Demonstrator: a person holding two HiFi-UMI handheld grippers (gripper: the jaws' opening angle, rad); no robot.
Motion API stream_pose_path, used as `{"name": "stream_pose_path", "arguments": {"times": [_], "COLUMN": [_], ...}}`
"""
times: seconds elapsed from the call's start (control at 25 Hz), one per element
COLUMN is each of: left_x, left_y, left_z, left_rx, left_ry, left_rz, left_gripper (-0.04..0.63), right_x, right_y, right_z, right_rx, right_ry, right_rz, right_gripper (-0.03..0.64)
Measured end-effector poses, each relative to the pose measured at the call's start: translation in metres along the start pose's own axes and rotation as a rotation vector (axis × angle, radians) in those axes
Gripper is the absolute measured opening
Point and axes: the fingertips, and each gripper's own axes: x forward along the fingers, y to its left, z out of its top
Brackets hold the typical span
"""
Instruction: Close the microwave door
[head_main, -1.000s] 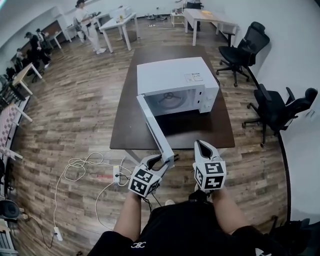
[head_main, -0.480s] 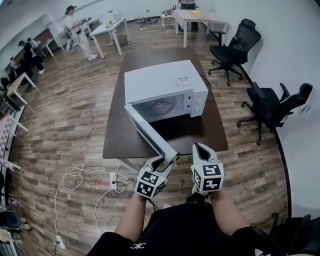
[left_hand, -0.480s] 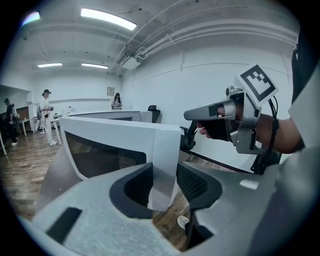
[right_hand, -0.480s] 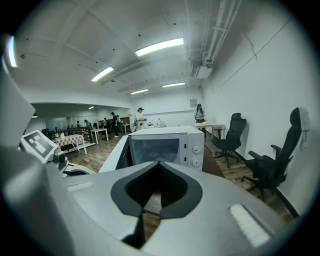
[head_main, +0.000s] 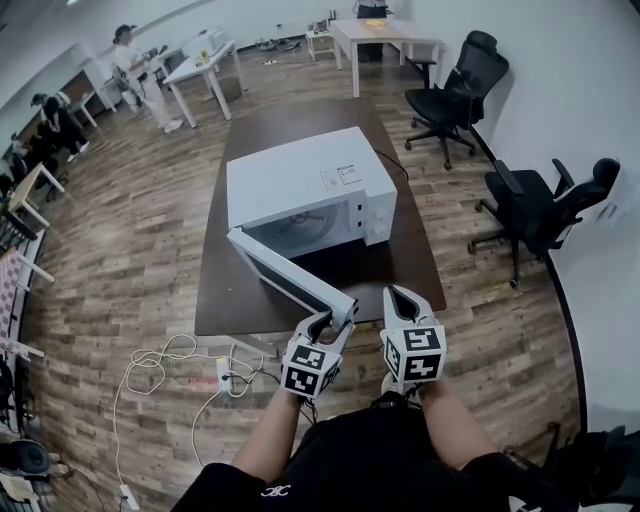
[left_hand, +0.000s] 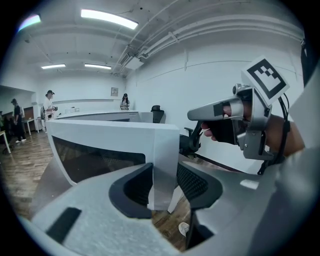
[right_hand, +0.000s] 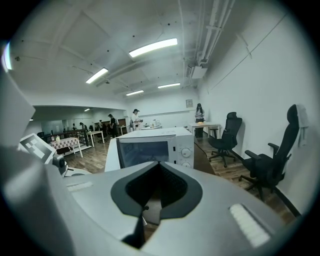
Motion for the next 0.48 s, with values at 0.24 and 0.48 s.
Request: {"name": "stream_pose_path", "arguments": {"times": [0.24, 0.48], "left_x": [0.029, 0.057], "left_y": [0.0, 0.006], "left_z": [0.016, 0.033], "left_rx": [-0.015, -0.04], "left_ry": [0.001, -0.004], "left_rz": [0.006, 0.036], "left_gripper": [0.155, 0.152], "right_x": [0.017, 0.035], "right_y": [-0.024, -0.046], "right_z": [0.01, 0.021], "right_rx": [0.005, -0.011], "right_ry": [-0.005, -0.011], "right_rz": [0.008, 0.032], "right_gripper": [0.009, 0.009]}}
